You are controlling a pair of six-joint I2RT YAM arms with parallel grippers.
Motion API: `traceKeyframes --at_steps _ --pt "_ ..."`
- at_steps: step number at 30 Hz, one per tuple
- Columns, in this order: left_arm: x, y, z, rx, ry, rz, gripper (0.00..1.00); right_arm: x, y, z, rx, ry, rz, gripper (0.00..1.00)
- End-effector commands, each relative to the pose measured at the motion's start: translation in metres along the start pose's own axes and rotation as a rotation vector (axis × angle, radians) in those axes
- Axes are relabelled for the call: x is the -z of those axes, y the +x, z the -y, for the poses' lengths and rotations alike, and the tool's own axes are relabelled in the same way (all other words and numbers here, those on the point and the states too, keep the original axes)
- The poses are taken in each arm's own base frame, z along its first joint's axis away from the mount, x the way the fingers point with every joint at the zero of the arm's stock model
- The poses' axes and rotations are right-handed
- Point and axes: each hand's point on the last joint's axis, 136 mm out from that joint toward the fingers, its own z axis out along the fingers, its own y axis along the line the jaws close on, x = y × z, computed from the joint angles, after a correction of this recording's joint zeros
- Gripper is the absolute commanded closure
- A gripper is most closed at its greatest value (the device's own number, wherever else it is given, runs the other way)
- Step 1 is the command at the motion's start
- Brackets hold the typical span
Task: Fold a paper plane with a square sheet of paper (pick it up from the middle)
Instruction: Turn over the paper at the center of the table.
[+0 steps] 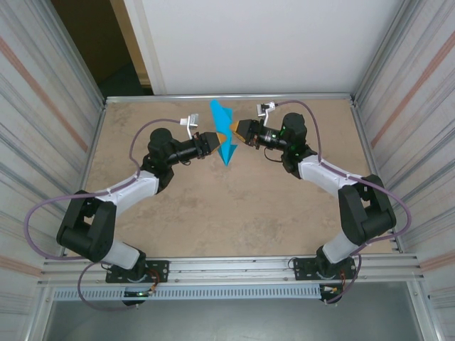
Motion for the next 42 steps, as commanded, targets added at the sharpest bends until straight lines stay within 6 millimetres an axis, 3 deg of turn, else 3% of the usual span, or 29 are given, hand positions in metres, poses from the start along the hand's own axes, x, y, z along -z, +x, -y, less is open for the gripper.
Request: traceKeyframes --at_steps 1,7,13,17,24,32,42 --pt "-0.003 -0.006 0.008 -0.049 0.02 0.004 0.83 0.01 -0.001 -0.011 0.033 0.007 0.011 0.73" --pt "0.002 -0.006 -0.011 -0.066 -0.075 0.007 0.84 0.027 -0.005 0.012 0.075 0.158 0.055 0.54" --pt "0.019 0.0 -0.04 -0.145 -0.31 -0.041 0.84 0.061 -0.008 0.048 0.137 0.428 0.121 0.42" --pt "0.038 0.004 -0.061 -0.291 -0.601 -0.108 0.84 0.087 -0.009 0.062 0.209 0.591 0.16 0.32" --pt "0.067 -0.004 -0.097 -0.553 -1.118 -0.26 0.84 0.125 -0.016 0.067 0.294 0.722 0.24 0.09" --pt "0.09 -0.018 -0.147 -0.78 -1.652 -0.484 0.84 0.154 -0.016 0.077 0.288 0.816 0.286 0.07" --pt "0.093 -0.009 -0.212 -0.889 -1.934 -0.693 0.84 0.177 -0.01 0.094 0.235 0.877 0.304 0.07"
